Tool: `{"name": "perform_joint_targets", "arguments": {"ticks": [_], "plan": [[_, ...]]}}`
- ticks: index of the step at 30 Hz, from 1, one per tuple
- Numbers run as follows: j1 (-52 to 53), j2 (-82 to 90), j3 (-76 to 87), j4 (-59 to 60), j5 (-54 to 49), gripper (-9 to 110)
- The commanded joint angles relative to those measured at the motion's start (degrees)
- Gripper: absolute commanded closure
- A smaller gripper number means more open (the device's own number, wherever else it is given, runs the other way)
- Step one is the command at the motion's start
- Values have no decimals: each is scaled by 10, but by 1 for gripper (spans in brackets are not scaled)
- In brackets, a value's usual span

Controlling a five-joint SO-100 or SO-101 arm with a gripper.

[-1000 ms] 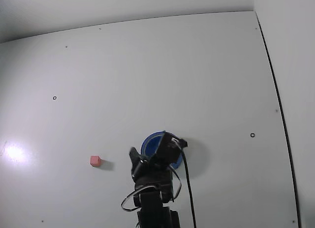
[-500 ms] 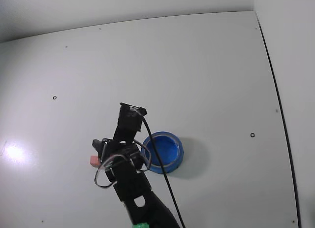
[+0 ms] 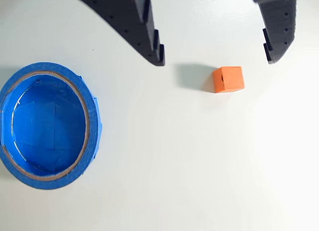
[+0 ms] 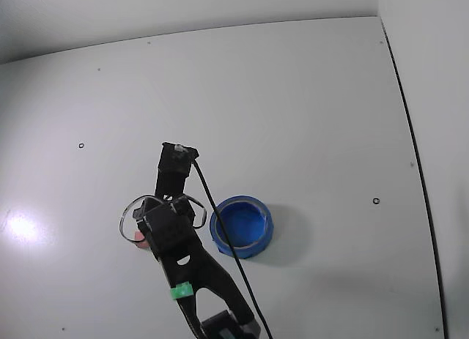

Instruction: Grasp a block and put it in the bin.

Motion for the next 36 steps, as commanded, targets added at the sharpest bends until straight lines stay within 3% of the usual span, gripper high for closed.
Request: {"name": "perform_joint_targets", "arguments": {"ticks": [1,15,26,36], "plan": [[-8,-34,-58,-9,2,72],[-100,-96,-86,-105,3,72],[-97,-100,-81,-192,3,72],[-98,-225,-81,-194,3,72]]}}
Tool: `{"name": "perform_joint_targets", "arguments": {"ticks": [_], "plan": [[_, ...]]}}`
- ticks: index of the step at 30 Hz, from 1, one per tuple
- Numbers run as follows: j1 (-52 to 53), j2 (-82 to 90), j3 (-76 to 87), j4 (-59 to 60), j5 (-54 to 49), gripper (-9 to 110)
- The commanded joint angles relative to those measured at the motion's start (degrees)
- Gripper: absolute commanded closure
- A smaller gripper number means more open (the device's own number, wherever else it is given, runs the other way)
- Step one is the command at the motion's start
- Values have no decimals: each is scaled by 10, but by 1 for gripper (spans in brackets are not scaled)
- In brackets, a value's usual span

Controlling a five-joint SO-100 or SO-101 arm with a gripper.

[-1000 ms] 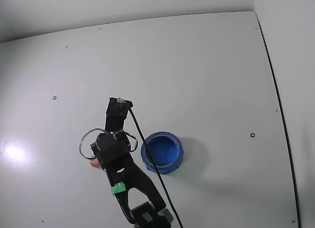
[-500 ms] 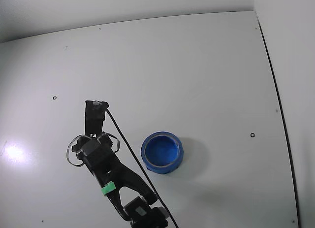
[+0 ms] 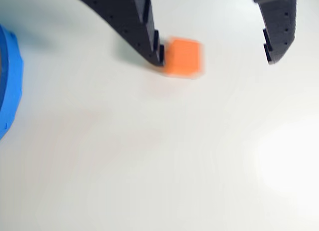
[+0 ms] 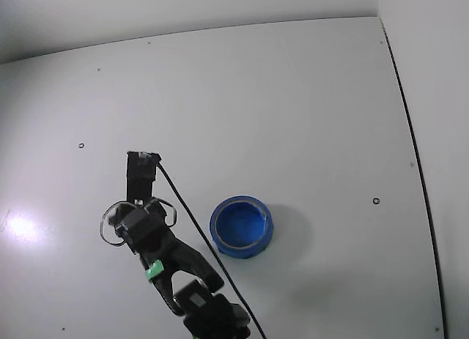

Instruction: Grasp a block and put it in the bin.

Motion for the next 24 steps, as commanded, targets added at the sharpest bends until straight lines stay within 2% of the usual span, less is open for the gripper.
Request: {"name": "perform_joint_targets", "arguments": {"ticks": [1,24], "plan": [[-4,-22,-37,-6,3,72],[-10,-48,-37,-5,3,72]]}}
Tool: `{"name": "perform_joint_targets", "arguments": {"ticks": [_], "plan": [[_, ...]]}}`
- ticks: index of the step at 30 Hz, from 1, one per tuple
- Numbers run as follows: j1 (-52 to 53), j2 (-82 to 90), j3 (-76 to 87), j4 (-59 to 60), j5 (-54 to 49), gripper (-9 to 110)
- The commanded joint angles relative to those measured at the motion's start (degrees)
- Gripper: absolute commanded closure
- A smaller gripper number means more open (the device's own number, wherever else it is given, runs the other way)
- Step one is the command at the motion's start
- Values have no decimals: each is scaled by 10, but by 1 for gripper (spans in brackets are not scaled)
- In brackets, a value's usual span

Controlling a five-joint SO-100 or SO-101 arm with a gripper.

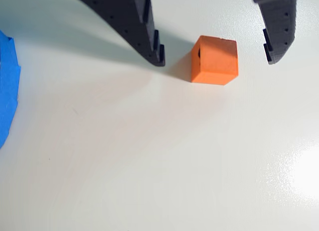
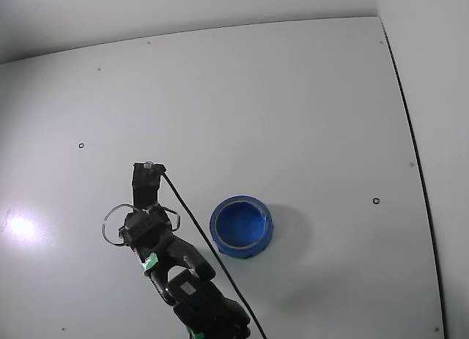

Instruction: Grasp a block and put it in the bin.

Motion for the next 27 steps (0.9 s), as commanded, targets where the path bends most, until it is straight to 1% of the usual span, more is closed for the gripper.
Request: {"name": "perform_joint_targets", "arguments": {"ticks": [1,3,7,8,11,14,20,23,27], "plan": [[-10,5,-36,-5,1,73],[-10,5,-36,-5,-3,79],[-10,5,-36,-5,2,102],[-9,5,-36,-5,2,104],[-4,5,-35,-5,2,99],[-4,12,-35,-4,2,102],[-2,19,-33,-4,7,101],[22,86,-18,-4,34,102],[95,229,19,-4,64,101]]}}
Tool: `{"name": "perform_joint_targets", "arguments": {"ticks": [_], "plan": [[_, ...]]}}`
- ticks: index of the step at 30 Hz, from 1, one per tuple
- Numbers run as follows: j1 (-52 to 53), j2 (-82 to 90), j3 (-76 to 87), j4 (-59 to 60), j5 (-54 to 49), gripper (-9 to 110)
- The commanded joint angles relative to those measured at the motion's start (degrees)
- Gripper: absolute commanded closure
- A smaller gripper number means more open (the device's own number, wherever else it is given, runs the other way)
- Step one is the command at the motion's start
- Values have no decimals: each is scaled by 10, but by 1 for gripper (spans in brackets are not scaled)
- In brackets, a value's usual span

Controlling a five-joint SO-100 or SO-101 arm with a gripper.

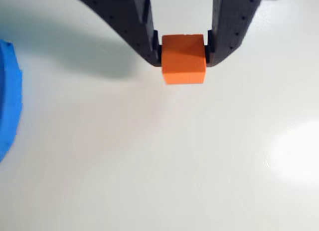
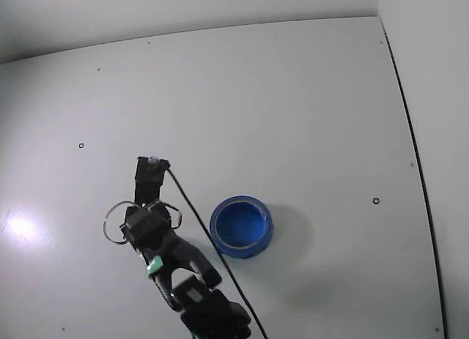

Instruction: Grasp a block and put it in the bin.

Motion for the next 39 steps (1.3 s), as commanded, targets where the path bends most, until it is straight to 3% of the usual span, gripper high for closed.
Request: {"name": "perform_joint_targets", "arguments": {"ticks": [1,8,15,27,35,39], "plan": [[84,195,16,-4,22,101],[273,391,123,-4,3,101],[389,403,270,-14,-88,101],[337,411,349,-15,-80,101],[328,413,349,-13,-82,83],[330,414,348,-13,-79,81]]}}
